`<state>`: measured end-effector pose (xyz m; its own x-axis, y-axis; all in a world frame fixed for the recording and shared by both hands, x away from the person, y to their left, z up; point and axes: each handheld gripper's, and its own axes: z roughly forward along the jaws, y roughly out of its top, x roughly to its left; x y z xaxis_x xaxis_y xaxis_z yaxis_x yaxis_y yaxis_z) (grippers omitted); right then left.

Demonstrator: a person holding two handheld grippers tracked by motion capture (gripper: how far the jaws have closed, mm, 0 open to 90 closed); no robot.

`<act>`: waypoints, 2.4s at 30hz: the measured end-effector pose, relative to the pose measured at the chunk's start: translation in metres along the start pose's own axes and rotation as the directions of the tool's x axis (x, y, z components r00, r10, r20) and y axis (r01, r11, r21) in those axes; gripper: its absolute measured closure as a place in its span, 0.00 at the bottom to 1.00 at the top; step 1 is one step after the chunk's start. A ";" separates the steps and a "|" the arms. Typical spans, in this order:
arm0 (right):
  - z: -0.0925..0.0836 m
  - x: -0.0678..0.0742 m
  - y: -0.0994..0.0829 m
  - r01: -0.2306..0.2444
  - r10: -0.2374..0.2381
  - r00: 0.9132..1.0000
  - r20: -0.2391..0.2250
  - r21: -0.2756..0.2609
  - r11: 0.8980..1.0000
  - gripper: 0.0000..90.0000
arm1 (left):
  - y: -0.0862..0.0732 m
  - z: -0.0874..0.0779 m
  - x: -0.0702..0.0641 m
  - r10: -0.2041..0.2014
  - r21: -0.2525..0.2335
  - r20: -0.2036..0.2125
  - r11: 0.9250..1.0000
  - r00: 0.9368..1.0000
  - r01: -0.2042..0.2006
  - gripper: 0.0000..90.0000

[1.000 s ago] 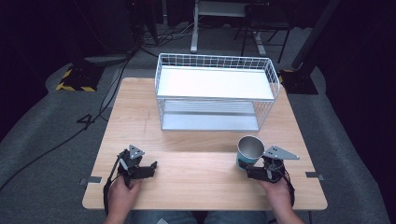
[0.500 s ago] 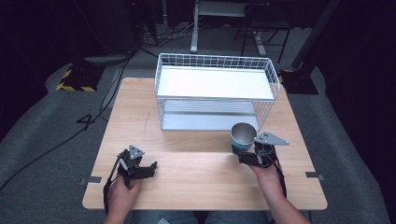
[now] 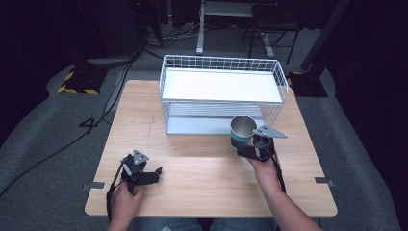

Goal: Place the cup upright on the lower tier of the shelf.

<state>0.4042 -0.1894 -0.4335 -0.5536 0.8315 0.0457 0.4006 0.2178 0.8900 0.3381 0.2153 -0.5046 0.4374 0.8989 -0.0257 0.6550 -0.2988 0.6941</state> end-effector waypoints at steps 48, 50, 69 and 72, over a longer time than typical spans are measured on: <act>0.122 0.018 0.029 -0.007 0.021 0.992 0.121 -0.112 0.994 0.21 | -0.004 -0.004 -0.003 -0.003 0.002 -0.003 1.000 1.000 0.003 0.17; 0.127 0.018 0.028 -0.003 0.017 0.992 0.125 -0.113 0.994 0.22 | -0.004 -0.004 -0.003 -0.003 0.001 -0.002 1.000 1.000 0.003 0.17; 0.147 0.008 0.022 -0.067 0.078 0.987 0.140 -0.087 0.994 0.21 | -0.004 -0.004 -0.003 -0.002 0.000 -0.002 1.000 1.000 0.002 0.17; 0.148 0.007 0.022 -0.074 0.085 0.988 0.131 -0.088 0.993 0.21 | -0.004 -0.004 -0.003 -0.002 0.000 -0.002 1.000 1.000 0.002 0.17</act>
<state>0.5169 -0.1035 -0.4804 -0.4168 0.9070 0.0613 0.3748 0.1100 0.9205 0.3317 0.2147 -0.5047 0.4351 0.9000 -0.0256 0.6558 -0.2973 0.6939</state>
